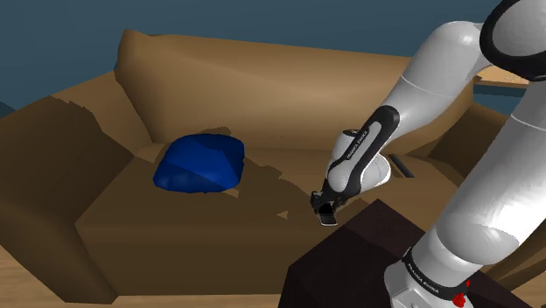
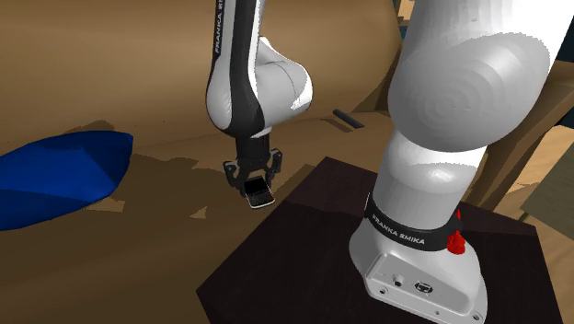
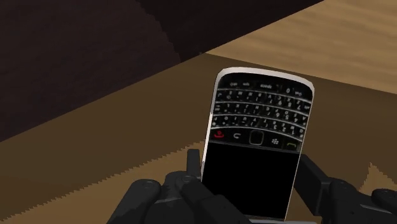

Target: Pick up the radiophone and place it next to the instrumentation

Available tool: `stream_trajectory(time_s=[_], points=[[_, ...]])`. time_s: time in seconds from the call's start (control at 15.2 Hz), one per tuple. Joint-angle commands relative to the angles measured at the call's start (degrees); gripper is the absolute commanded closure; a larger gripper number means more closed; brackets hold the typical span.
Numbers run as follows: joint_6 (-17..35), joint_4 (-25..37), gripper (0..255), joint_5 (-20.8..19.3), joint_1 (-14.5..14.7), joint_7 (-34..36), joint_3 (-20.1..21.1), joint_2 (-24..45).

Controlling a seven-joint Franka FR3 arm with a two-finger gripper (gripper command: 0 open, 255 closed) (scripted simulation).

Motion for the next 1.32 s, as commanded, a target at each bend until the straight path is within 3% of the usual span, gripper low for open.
stream_trajectory(time_s=[0.0,0.73,1.25], points=[[-2.6,-0.6,255,-1.2,0.3,0.9,-0.7,-3.1],[-15.4,-1.5,255,-4.0,-0.4,3.3,-0.7,-16.9],[-16.6,-2.2,255,-10.1,-10.3,-11.1,-11.1,-18.3]])
